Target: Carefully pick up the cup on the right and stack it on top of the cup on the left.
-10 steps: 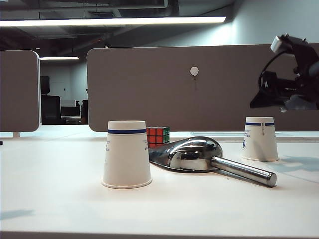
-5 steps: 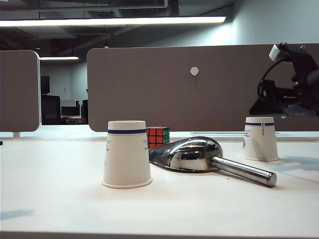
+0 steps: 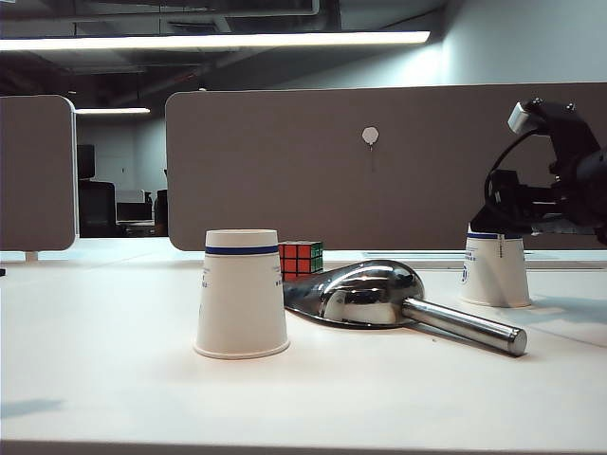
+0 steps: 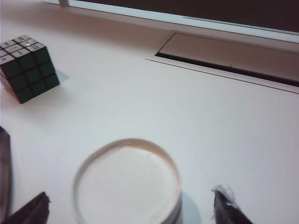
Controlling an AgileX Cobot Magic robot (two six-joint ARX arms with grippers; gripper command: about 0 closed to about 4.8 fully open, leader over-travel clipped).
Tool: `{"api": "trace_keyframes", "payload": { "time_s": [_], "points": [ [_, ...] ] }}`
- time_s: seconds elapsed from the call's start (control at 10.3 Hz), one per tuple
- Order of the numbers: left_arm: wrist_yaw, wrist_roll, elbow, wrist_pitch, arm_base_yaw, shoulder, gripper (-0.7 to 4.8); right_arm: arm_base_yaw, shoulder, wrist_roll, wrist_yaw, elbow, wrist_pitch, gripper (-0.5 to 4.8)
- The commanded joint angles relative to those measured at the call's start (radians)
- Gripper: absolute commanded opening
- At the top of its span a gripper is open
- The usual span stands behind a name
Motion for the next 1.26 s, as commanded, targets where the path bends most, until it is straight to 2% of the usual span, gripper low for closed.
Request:
{"api": "trace_keyframes", "payload": {
  "time_s": [0.1,0.78,1.07,1.26],
  "points": [
    [0.005,-0.002,0.003,0.01,-0.001,0.001,-0.05,-0.001,0.009,-0.003,0.016,0.03,0.03,4.53],
    [0.005,-0.002,0.003,0.01,-0.001,0.001,-0.05,0.0,0.104,-0.003,0.013,0.103,0.022,4.29],
    [0.005,-0.002,0.003,0.01,-0.001,0.001,-0.05,0.0,0.104,-0.003,0.008,0.103,0.021,3.22],
    [0.005,-0.002,0.003,0.01,-0.001,0.0,-0.05,0.001,0.104,-0.003,-0.021,0.103,0.023,3.04]
  ]
}}
